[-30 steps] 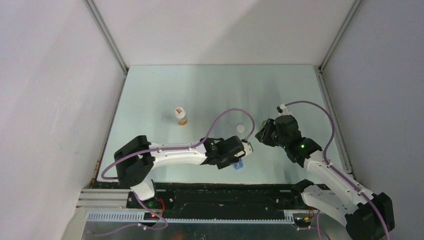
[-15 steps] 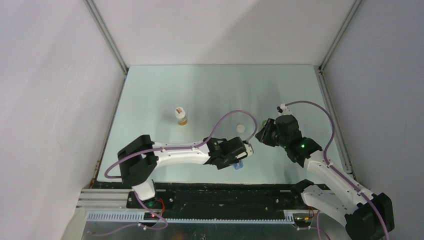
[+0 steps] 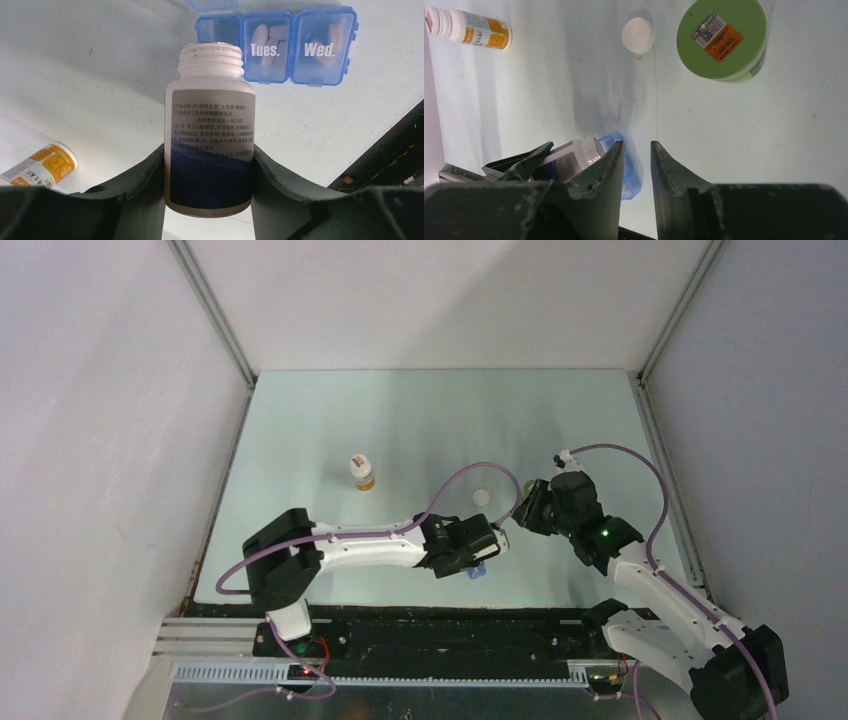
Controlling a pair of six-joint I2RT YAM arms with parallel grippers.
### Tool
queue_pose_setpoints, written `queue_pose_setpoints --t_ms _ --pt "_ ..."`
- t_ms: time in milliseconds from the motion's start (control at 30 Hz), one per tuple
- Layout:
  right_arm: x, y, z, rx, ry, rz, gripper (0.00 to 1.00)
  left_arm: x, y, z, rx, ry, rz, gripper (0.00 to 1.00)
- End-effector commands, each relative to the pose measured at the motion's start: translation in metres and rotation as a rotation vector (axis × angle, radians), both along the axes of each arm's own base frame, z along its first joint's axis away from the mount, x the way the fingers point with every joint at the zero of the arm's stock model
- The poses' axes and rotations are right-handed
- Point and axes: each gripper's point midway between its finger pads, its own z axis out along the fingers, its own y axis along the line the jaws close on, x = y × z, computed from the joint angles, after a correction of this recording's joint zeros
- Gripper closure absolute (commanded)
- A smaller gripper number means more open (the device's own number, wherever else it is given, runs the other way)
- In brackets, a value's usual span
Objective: Sort the pills into containers
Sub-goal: Pour the pill into the pill container.
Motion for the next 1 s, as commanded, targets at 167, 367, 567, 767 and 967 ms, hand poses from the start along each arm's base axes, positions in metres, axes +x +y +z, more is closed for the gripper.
queue_pose_setpoints --t_ms 167,367,567,767,967 --pt "0.0021 0.0029 0.0028 0.012 -0.019 0.02 0.69 -0.0007 -0.0104 0.0119 0.011 0.0 -0.051 1.0" --pt "0.0015 0.0042 0.0003 0.014 -0.012 0.025 0.69 -0.0021 -0.0102 0.0136 0.032 0.012 -0.07 1.0" --pt "0.0018 0.0046 -0.0018 0.013 -0.008 0.027 0.68 0.0 -0.01 0.015 0.055 0.008 -0.076 1.0" --pt "0.0019 0.0053 -0.0026 0.014 -0.006 0.029 0.68 0.0009 -0.0086 0.0159 0.071 0.003 -0.074 1.0" --pt "0.002 0.0048 -0.0041 0.012 -0.002 0.027 0.68 -0.0013 -0.0109 0.0145 0.074 0.013 -0.086 1.0"
